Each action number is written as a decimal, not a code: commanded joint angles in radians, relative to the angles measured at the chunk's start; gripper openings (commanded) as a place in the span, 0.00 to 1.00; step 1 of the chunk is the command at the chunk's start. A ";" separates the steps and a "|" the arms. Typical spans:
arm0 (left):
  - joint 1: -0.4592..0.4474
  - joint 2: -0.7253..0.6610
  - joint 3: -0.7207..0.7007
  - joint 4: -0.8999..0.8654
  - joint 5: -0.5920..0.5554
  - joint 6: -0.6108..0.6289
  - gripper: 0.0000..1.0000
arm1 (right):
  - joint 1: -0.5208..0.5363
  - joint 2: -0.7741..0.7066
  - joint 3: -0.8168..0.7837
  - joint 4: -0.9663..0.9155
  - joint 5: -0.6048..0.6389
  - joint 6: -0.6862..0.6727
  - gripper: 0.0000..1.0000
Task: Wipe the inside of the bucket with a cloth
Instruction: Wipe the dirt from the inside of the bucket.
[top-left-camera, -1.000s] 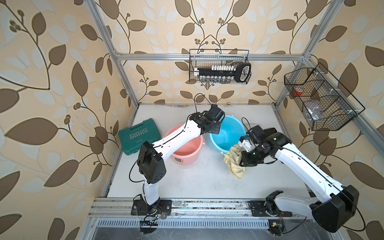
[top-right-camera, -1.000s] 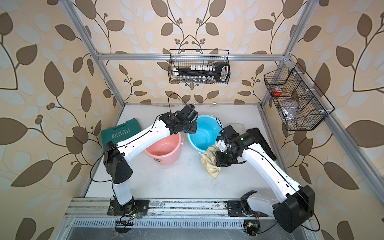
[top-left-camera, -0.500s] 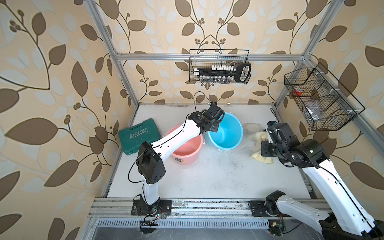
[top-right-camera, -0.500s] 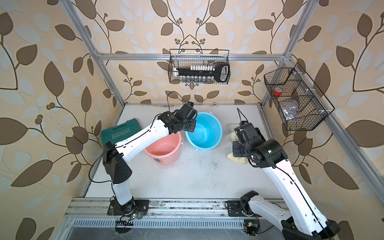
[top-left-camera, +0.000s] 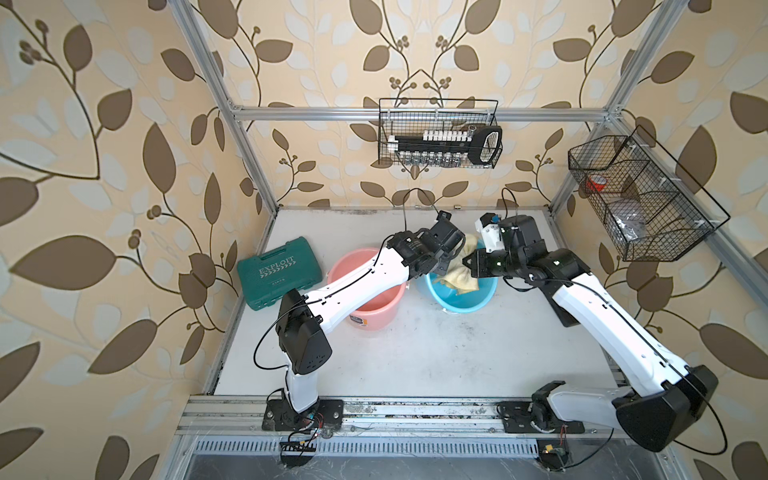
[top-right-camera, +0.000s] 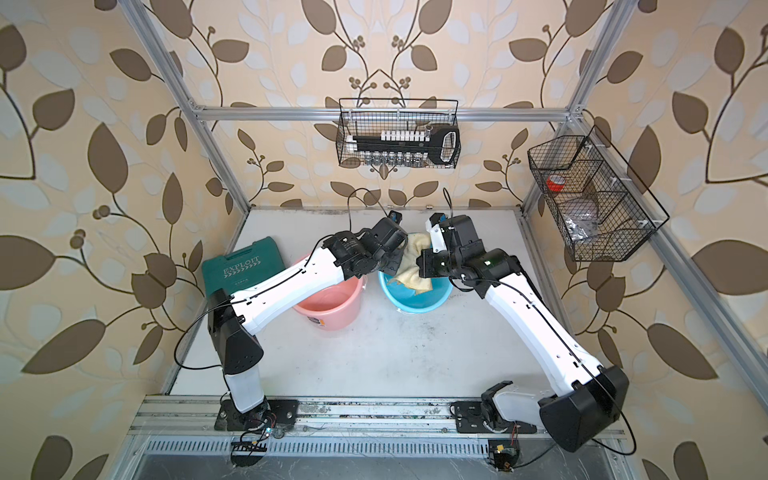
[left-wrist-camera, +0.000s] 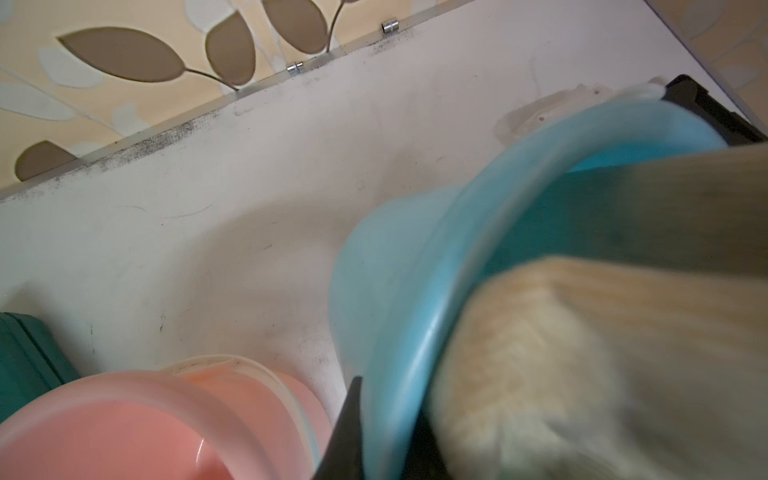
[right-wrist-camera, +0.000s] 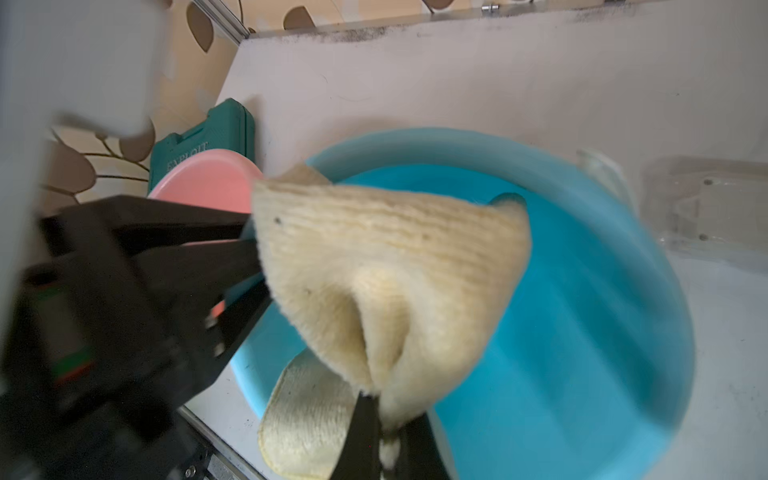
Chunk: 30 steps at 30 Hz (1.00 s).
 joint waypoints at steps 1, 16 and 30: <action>-0.006 -0.020 0.076 -0.029 -0.050 -0.048 0.00 | -0.003 0.045 -0.005 0.009 0.123 0.005 0.00; -0.006 0.059 0.236 -0.177 -0.048 -0.114 0.00 | 0.061 0.066 -0.071 -0.104 0.722 -0.069 0.00; -0.006 0.071 0.201 -0.192 0.118 -0.121 0.00 | 0.064 0.112 0.006 0.114 0.652 -0.136 0.00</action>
